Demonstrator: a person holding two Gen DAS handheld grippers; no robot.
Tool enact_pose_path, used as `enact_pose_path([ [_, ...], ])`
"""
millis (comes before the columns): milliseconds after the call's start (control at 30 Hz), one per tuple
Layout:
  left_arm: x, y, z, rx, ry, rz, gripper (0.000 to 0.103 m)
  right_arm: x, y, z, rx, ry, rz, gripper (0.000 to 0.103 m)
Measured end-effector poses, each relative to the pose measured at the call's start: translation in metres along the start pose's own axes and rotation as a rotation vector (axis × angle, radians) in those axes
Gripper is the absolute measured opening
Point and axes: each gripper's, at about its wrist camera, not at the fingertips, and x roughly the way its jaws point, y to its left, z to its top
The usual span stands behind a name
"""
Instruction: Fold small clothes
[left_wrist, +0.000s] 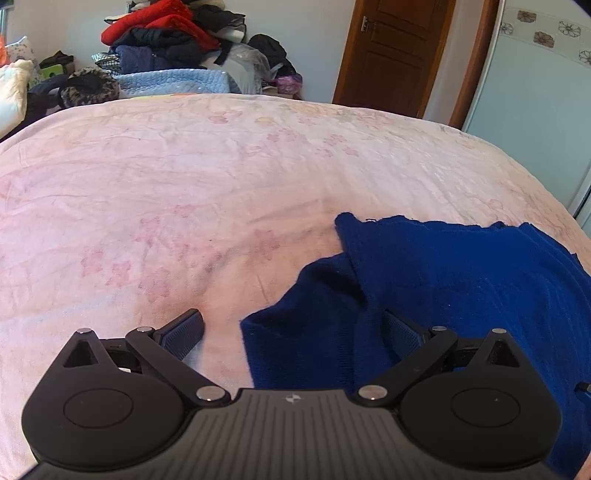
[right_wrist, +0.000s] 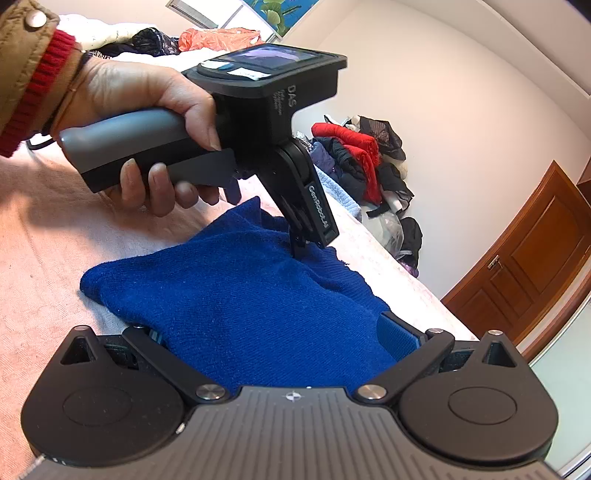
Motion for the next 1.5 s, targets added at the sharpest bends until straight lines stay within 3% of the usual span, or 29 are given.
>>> enact_pose_path([
  [133, -0.003, -0.004, -0.001, -0.013, 0.015, -0.073, 0.103, 0.0, 0.002, 0.0, -0.028, -0.03, -0.008, 0.102],
  [267, -0.004, -0.009, -0.001, -0.055, 0.033, -0.179, 0.102, 0.001, 0.008, -0.001, -0.091, -0.08, -0.084, 0.101],
  [333, -0.001, -0.011, 0.0, -0.062, 0.03, -0.174, 0.099, 0.001, 0.012, -0.002, -0.131, -0.116, -0.087, 0.099],
  [400, 0.0, -0.015, 0.001, -0.048, 0.014, -0.127, 0.079, 0.0, 0.016, -0.003, -0.166, -0.136, -0.05, 0.082],
  [433, 0.0, -0.015, 0.002, -0.05, 0.009, -0.104, 0.074, 0.0, 0.018, -0.004, -0.179, -0.138, -0.021, 0.077],
  [500, 0.0, -0.011, 0.005, -0.075, 0.01, -0.075, 0.046, 0.0, 0.02, -0.004, -0.199, -0.135, 0.01, 0.062],
  [533, -0.001, -0.006, 0.006, -0.1, 0.017, -0.064, 0.04, 0.001, 0.021, -0.003, -0.203, -0.126, 0.029, 0.059],
  [600, -0.001, 0.001, 0.008, -0.15, 0.032, -0.088, 0.023, 0.003, 0.023, -0.002, -0.205, -0.102, 0.069, 0.041],
  [633, -0.001, 0.003, 0.009, -0.17, 0.044, -0.105, 0.019, 0.003, 0.023, -0.002, -0.207, -0.096, 0.086, 0.037],
  [700, -0.001, -0.001, 0.008, -0.166, 0.042, -0.089, 0.017, 0.005, 0.025, -0.002, -0.221, -0.084, 0.1, 0.022],
  [867, -0.004, -0.017, 0.007, -0.136, 0.025, -0.034, 0.012, 0.006, 0.029, -0.004, -0.239, -0.086, 0.122, 0.007],
  [1000, -0.011, -0.026, 0.009, -0.12, 0.017, 0.008, 0.01, 0.002, 0.018, -0.004, -0.185, -0.102, 0.145, 0.005],
  [1233, -0.025, -0.041, 0.019, -0.131, -0.018, 0.07, 0.01, -0.006, -0.029, -0.004, 0.048, -0.112, 0.192, 0.005],
  [1500, -0.044, -0.077, 0.044, -0.13, -0.09, 0.064, 0.009, -0.019, -0.094, -0.023, 0.336, -0.13, 0.2, 0.005],
])
